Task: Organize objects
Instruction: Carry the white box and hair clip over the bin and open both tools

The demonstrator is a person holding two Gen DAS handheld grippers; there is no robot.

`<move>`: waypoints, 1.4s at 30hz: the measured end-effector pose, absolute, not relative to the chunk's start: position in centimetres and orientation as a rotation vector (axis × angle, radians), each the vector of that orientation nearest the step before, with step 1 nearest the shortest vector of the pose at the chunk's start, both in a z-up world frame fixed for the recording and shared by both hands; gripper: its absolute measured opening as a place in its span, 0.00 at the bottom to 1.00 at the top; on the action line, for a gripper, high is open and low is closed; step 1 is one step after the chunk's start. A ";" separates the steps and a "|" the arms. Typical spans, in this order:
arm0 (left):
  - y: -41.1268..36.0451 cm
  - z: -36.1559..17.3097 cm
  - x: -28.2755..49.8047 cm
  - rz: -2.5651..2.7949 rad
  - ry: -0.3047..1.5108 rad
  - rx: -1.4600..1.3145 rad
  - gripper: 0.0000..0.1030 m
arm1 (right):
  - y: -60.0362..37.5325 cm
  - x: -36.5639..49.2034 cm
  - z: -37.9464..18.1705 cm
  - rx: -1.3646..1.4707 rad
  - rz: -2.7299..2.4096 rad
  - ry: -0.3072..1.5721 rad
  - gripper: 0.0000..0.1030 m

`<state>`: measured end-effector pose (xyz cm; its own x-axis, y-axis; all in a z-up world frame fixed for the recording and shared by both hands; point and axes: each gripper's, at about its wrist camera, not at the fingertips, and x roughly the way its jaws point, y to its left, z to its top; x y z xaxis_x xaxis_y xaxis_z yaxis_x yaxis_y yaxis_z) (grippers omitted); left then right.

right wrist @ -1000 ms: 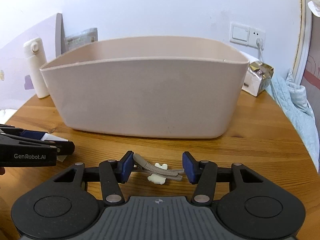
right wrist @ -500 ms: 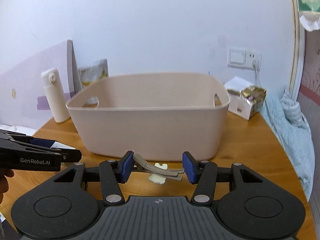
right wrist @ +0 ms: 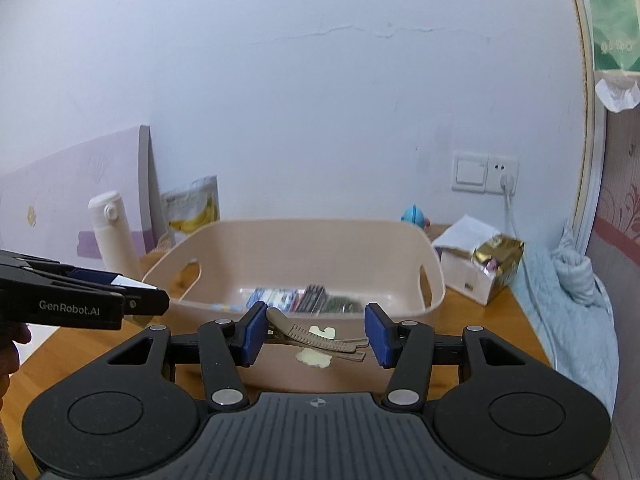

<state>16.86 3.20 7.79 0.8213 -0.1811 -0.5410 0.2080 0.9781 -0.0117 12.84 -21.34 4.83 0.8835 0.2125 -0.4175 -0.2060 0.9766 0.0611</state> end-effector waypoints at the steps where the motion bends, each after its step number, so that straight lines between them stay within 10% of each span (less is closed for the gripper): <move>1: 3.1 8.0 17.2 -0.204 0.565 0.053 0.58 | -21.4 13.0 5.1 0.014 0.216 0.430 0.49; 42: -0.1 2.3 30.3 -0.148 0.778 0.168 0.59 | -19.2 26.4 1.0 -0.068 0.231 0.646 0.49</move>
<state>30.28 -0.07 2.25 0.7033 -0.0709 -0.7073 0.1945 0.9762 0.0956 26.44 -19.24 0.95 0.7741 0.1919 -0.6033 -0.2339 0.9722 0.0091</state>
